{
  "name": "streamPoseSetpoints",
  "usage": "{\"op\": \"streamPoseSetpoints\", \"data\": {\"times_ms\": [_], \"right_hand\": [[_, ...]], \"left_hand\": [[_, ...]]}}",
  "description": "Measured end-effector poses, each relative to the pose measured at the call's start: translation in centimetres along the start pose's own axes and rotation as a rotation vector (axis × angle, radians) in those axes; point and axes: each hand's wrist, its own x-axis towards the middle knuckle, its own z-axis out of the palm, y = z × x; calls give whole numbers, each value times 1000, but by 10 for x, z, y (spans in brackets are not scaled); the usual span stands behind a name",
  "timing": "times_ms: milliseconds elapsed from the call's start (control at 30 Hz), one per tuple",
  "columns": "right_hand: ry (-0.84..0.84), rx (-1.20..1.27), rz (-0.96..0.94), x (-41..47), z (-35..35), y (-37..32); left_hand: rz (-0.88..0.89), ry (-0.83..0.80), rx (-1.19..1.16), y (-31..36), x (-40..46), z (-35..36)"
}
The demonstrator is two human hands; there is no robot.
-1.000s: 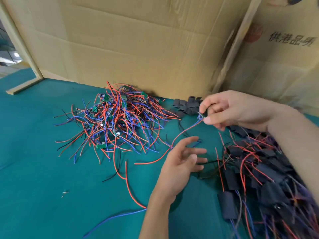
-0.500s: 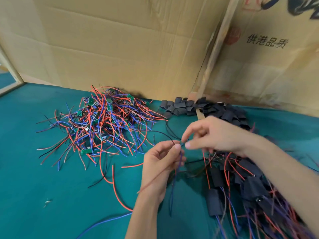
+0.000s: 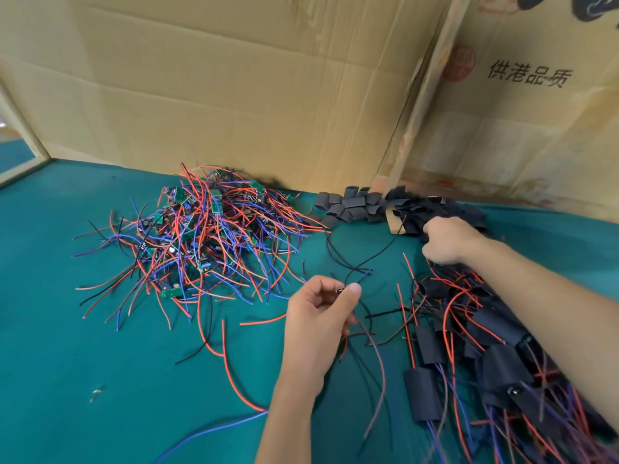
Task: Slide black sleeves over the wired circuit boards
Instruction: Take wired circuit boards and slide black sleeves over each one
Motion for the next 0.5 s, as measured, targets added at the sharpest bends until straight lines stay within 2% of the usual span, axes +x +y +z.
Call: {"op": "streamPoseSetpoints", "data": {"times_ms": [267,500], "right_hand": [[339,371,-98,-75,-31,-15],[383,453,-120,-134,38,-59]], "left_hand": [[-26,37,-3,1,1,1],[-36,126,-45,2,2,0]]}}
